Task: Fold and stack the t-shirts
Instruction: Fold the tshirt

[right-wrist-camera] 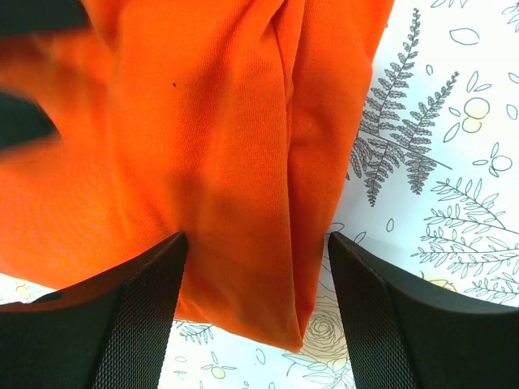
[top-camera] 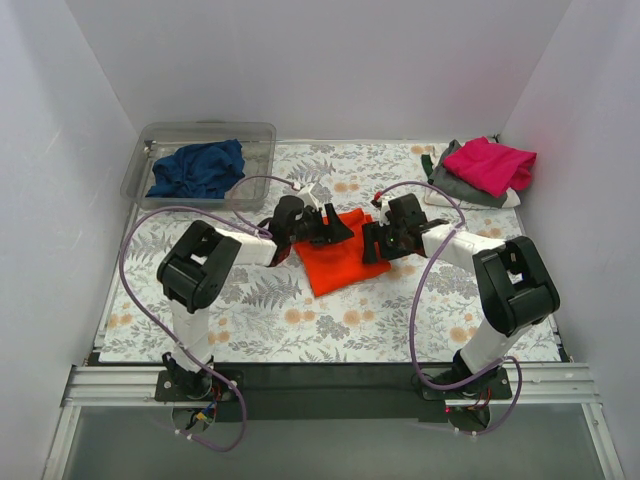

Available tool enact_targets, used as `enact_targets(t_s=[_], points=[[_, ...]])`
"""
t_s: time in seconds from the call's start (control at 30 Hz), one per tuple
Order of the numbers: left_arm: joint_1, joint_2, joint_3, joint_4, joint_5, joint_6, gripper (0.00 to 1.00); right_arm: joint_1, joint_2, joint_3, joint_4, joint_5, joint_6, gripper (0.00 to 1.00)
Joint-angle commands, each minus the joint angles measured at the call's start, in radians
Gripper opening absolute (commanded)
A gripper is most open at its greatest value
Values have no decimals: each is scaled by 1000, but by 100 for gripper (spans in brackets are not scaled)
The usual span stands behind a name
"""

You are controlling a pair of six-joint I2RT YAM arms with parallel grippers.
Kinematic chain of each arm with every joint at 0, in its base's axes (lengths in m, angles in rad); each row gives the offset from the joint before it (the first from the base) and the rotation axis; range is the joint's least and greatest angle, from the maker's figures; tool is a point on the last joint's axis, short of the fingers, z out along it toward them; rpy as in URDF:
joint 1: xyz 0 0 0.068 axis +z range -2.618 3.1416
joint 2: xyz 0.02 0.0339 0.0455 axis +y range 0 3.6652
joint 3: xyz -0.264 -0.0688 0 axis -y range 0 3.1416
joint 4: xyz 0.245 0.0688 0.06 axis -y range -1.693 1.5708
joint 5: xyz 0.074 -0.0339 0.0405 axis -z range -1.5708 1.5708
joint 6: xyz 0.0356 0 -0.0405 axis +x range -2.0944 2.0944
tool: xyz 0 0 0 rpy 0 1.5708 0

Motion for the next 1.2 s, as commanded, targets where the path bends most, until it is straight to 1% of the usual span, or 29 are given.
enact_targets(t_s=[0.0,0.27,0.33,0.43,0.47,0.57,0.6,0.73,0.97,1.0,1.17], points=[[40,2,49,26,14,-8,59,4,27,-57,-41,25,3,64],[58,68,115,44,17,-14,59,4,27,-72,-38,17,0,64],[60,74,128,24,12,-5,59,6,24,-75,-38,13,2,64],[61,52,108,27,14,9,59,8,0,-82,-40,-18,6,64],[61,43,103,23,6,16,58,8,-26,-83,-40,-38,11,65],[61,5,68,10,-30,44,59,6,-86,-62,-47,-35,23,71],[60,-6,60,-3,-41,52,59,4,-97,-53,-49,-35,28,76],[58,-91,-19,24,-80,76,59,-14,-124,30,-57,-55,28,82],[57,-234,-96,-16,-135,113,60,-109,-49,128,-49,-220,5,84],[58,-251,-105,-51,-143,109,60,-121,-39,136,-46,-237,3,84],[58,-268,-133,-141,-175,99,60,-196,40,161,0,-398,5,85]])
